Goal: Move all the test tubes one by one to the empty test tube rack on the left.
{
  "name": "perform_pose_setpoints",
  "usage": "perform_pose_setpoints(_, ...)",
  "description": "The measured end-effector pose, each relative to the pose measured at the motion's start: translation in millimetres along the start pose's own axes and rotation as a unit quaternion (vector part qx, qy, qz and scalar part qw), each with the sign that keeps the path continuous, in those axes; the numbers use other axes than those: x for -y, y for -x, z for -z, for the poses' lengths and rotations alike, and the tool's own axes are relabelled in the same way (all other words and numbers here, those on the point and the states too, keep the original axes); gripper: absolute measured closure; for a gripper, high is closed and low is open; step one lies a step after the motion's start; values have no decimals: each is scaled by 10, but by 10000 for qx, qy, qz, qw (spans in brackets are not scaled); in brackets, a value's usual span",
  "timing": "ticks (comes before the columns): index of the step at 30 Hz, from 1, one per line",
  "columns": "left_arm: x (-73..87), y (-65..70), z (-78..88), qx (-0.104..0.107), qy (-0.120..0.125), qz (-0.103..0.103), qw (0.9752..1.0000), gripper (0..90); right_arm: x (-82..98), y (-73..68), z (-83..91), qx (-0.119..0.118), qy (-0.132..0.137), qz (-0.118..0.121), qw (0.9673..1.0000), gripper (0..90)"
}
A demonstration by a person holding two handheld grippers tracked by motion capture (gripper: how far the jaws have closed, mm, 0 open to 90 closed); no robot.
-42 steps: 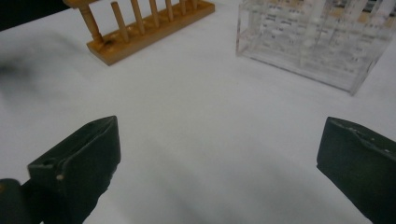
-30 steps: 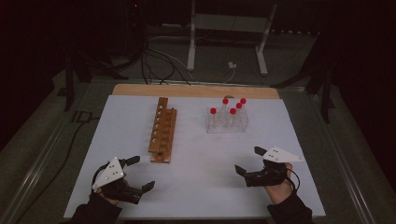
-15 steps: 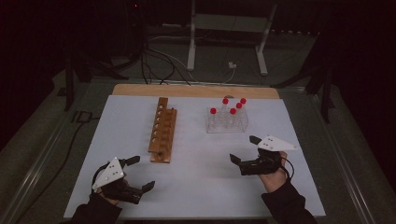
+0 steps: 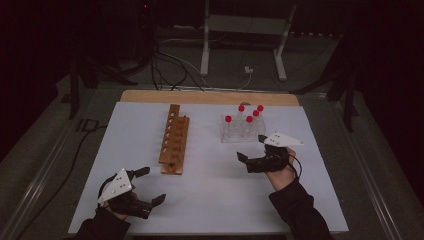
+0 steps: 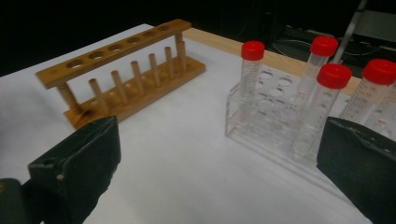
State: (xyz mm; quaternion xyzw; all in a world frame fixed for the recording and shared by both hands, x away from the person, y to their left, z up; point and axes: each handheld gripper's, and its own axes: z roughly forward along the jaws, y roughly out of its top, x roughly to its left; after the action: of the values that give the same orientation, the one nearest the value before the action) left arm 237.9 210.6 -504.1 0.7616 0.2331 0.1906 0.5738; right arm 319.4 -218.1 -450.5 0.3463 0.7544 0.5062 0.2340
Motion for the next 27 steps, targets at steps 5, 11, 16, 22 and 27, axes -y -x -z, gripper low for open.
perform_pose_setpoints(5,0,0,4,-3,1,6,10000,4,-55,75,-133,81,-32,-34,10000,0)
perform_pose_setpoints(11,2,-4,4,4,2,25,10000,4,-98,218,-273,220,-106,-177,9995,0)
perform_pose_setpoints(16,2,-5,5,4,10,29,10000,4,-104,316,-392,396,-216,-269,9986,34)
perform_pose_setpoints(22,3,-2,3,3,2,12,10000,4,-100,364,-506,617,-373,-278,9970,65)
perform_pose_setpoints(27,3,-3,4,8,7,17,10000,4,-97,417,-587,858,-493,-348,9945,157)
